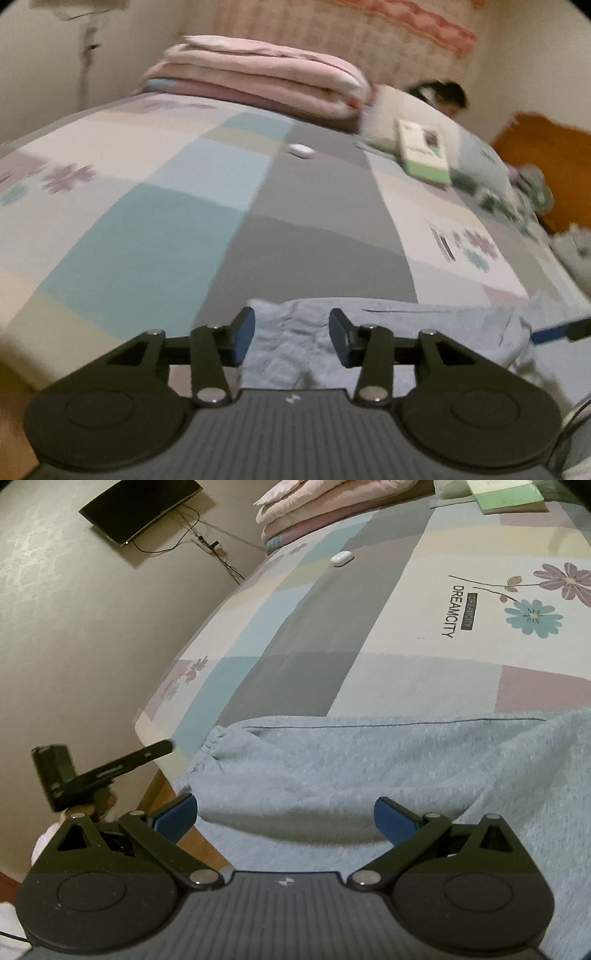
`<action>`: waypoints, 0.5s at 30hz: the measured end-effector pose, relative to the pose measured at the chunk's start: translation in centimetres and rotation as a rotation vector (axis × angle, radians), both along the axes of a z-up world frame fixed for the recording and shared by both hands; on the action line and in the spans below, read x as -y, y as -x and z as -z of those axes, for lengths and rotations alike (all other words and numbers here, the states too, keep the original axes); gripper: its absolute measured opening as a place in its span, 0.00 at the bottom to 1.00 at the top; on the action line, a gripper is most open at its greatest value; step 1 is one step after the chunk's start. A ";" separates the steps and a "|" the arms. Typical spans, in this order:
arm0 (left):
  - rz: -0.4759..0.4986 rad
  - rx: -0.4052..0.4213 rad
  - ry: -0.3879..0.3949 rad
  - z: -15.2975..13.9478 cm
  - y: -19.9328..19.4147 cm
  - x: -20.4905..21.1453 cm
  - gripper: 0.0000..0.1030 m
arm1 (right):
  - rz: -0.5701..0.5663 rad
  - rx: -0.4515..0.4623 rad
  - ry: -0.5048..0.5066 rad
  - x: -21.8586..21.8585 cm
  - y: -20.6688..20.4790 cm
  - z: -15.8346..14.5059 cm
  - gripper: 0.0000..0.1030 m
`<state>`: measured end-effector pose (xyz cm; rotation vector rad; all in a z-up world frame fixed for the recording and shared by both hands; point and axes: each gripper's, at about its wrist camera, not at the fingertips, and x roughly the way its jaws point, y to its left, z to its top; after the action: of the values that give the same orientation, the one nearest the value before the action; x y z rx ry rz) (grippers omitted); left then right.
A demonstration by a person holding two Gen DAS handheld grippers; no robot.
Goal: Fold clothes
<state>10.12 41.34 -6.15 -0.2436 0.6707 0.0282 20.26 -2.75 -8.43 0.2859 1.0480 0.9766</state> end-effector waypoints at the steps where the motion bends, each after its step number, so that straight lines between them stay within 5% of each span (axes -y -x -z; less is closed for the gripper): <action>1: 0.022 -0.018 -0.016 0.6 -1.0 0.4 0.43 | -0.001 0.000 0.001 0.0 0.0 0.0 1.00; 8: 0.091 -0.106 -0.085 4.4 -4.2 1.6 0.42 | 0.013 -0.009 0.008 0.2 -0.5 0.4 1.00; 11: 0.124 -0.089 -0.158 4.3 -3.7 2.8 0.29 | 0.016 -0.016 0.019 0.2 -0.7 0.8 1.00; 15: 0.105 -0.013 -0.172 2.5 -2.5 3.0 0.27 | 0.014 -0.016 0.029 0.1 -0.8 1.0 1.00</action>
<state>12.62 38.37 -8.69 -0.0425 0.6891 -0.0135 21.09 -2.82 -9.44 0.2773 1.0726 0.9469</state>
